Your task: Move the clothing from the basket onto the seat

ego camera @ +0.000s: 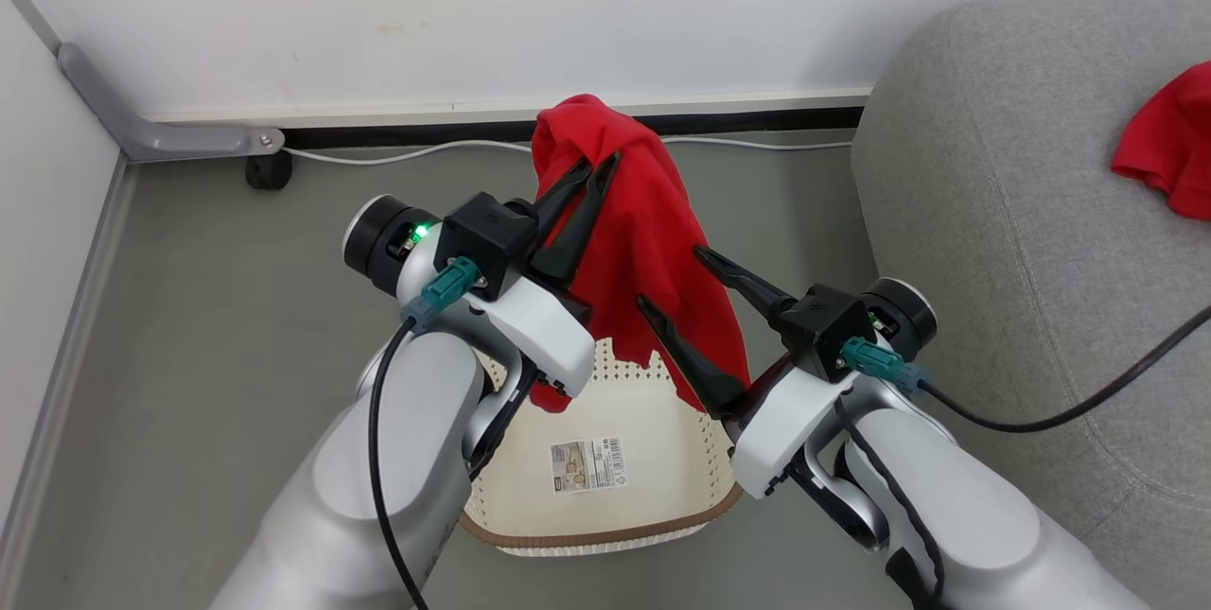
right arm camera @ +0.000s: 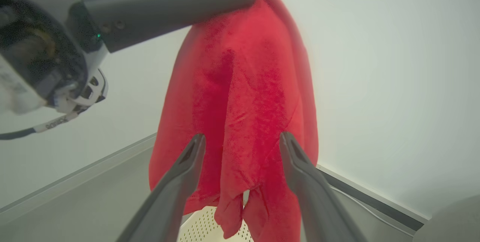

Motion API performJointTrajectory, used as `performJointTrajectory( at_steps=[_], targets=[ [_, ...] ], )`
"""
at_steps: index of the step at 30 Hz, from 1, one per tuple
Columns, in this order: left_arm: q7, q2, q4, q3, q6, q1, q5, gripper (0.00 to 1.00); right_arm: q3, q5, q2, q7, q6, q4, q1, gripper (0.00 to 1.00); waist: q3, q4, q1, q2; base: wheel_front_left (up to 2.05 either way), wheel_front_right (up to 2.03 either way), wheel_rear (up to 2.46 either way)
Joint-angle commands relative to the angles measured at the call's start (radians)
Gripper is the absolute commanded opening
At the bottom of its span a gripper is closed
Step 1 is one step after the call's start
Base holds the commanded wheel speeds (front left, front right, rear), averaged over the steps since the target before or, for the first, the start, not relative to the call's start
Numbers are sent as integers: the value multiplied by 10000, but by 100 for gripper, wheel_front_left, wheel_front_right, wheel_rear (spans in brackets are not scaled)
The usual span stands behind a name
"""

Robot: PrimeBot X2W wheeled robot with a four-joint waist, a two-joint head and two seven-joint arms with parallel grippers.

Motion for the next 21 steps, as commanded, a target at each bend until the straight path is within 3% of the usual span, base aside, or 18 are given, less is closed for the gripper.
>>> performJointTrajectory(
  at_steps=[1,12,13,14,15,16,21],
  targets=[
    [-76,121,-349,204,18,-490,-125,0,36,-209,253,-59,40,167,-229,100,-20,63,0,0,0,0,0],
    [-100,95,-600,-230,70,-514,-340,0,-144,-607,737,-59,40,1524,-629,100,-23,322,0,0,0,0,0],
    [-102,93,-624,-279,81,-518,-364,0,-186,-640,770,-59,40,1638,-675,94,-18,346,0,0,0,0,0],
    [-104,91,-643,-325,92,-522,-389,0,-243,-675,799,-59,40,1743,-719,64,-9,364,0,0,0,0,0],
    [-106,90,-658,-364,103,-528,-412,0,-294,-691,824,-59,40,1839,-751,21,4,373,0,0,0,0,0],
    [-108,89,-666,-396,116,-535,-432,0,-372,-666,846,-59,40,1891,-770,0,19,377,0,0,0,0,0],
    [-119,87,-625,-500,172,-542,-519,0,-624,-586,900,-59,40,1729,-838,0,117,315,0,0,0,0,0]
  ],
)
